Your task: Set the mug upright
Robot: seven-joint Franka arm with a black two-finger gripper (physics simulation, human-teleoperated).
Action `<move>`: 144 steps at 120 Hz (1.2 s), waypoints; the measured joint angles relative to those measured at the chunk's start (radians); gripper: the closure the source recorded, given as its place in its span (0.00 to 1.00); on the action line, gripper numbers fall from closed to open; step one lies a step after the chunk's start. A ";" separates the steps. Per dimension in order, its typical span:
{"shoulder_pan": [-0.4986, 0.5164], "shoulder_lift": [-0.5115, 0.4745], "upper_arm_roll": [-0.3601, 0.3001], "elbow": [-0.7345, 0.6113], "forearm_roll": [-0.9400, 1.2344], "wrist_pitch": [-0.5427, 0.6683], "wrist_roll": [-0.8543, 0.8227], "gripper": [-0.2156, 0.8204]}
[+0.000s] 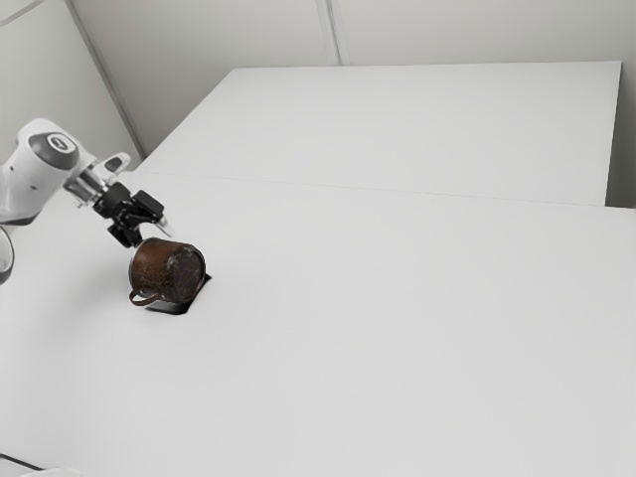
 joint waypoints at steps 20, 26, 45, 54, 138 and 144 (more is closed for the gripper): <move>0.010 0.021 0.000 -0.020 -0.073 -0.002 0.024 0.22; 0.011 0.023 0.000 -0.023 -0.089 -0.004 0.030 0.28; 0.013 0.022 -0.002 -0.024 -0.114 -0.009 0.046 0.57; 0.013 0.015 -0.006 -0.024 -0.119 -0.010 0.052 0.67; -0.136 -0.280 -0.070 -0.135 0.046 0.012 0.044 0.95; -0.162 -0.312 -0.076 -0.174 0.082 0.031 0.031 0.96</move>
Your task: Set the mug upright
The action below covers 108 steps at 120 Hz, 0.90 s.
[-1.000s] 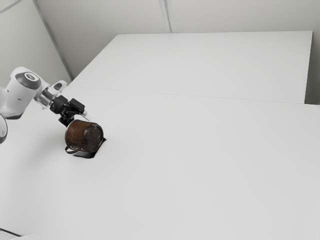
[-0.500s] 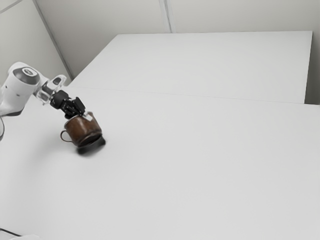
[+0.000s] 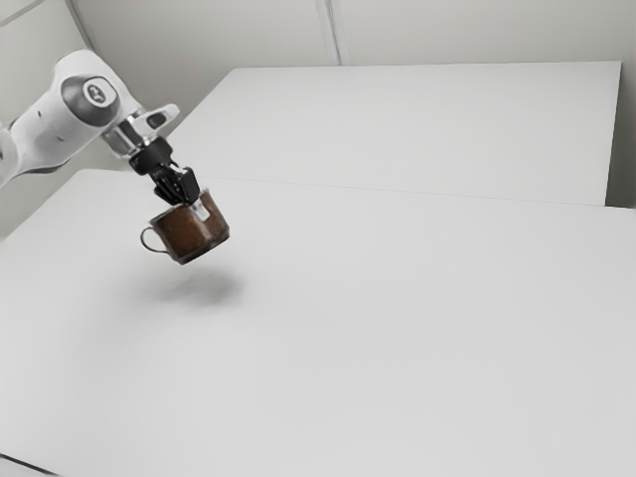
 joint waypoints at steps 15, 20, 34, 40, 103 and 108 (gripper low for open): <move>-0.082 -0.082 -0.003 -0.072 0.098 0.047 -0.043 0.96; -0.102 -0.105 -0.003 -0.098 0.122 0.060 -0.059 0.96; -0.167 -0.194 0.005 -0.192 0.168 0.097 -0.100 0.96; -0.213 -0.228 0.026 -0.222 0.186 0.109 -0.118 0.96; -0.432 -0.444 0.072 -0.534 0.259 0.340 -0.267 0.96; -0.435 -0.447 0.069 -0.560 0.260 0.372 -0.274 0.96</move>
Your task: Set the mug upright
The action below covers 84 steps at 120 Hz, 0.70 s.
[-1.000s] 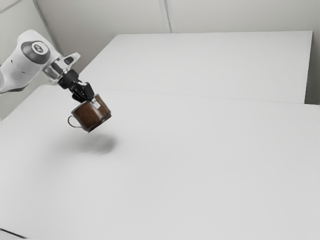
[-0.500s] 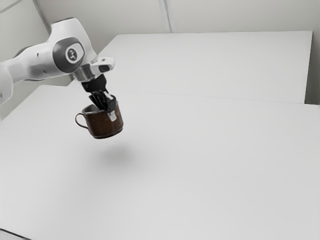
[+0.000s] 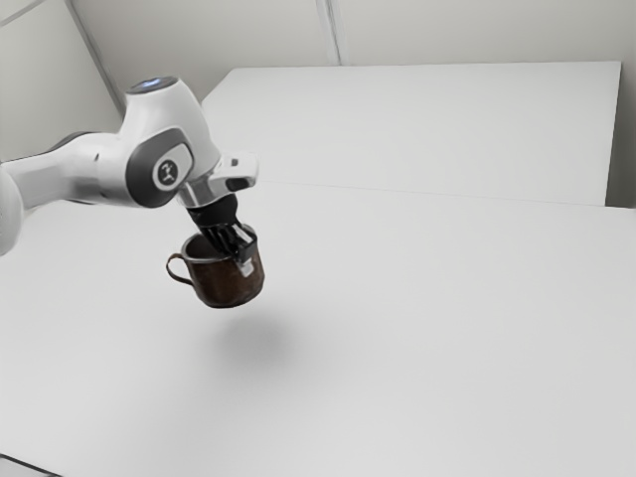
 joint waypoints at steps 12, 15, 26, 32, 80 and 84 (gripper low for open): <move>-0.003 -0.001 -0.005 -0.057 0.002 0.074 -0.016 0.96; -0.003 -0.001 -0.005 -0.067 0.003 0.091 -0.019 0.96; -0.005 -0.001 -0.011 -0.106 0.004 0.146 -0.032 0.96; -0.007 -0.001 -0.014 -0.129 0.004 0.174 -0.039 0.96; -0.007 0.042 -0.016 -0.216 0.033 0.349 -0.080 0.96; -0.007 0.050 -0.016 -0.217 0.041 0.358 -0.083 0.96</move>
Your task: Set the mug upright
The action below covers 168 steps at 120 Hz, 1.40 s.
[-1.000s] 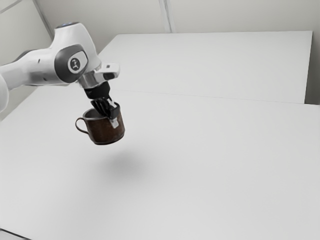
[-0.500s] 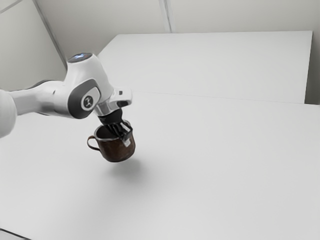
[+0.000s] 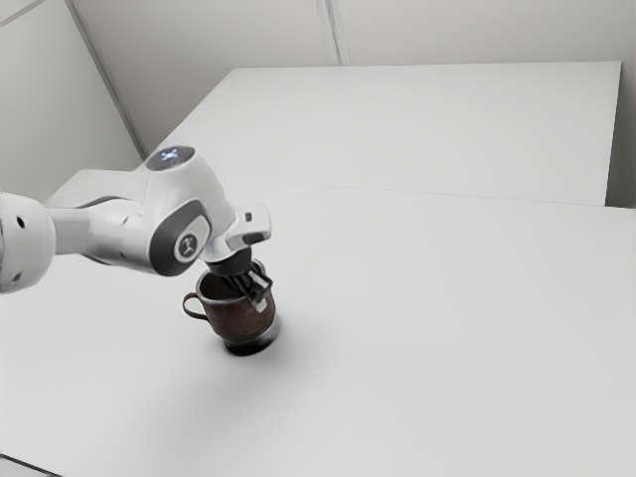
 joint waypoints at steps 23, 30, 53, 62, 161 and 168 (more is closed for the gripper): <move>0.000 0.037 0.001 -0.001 0.021 0.030 -0.014 0.96; 0.001 0.043 0.001 -0.001 0.023 0.035 -0.019 0.96; -0.002 0.043 0.000 -0.016 0.011 0.047 -0.018 0.67; -0.010 0.036 -0.001 -0.018 0.006 0.050 -0.017 0.53; -0.005 0.115 0.006 0.697 0.041 -0.691 -0.166 0.21; -0.006 0.125 0.007 0.740 0.045 -0.724 -0.174 0.21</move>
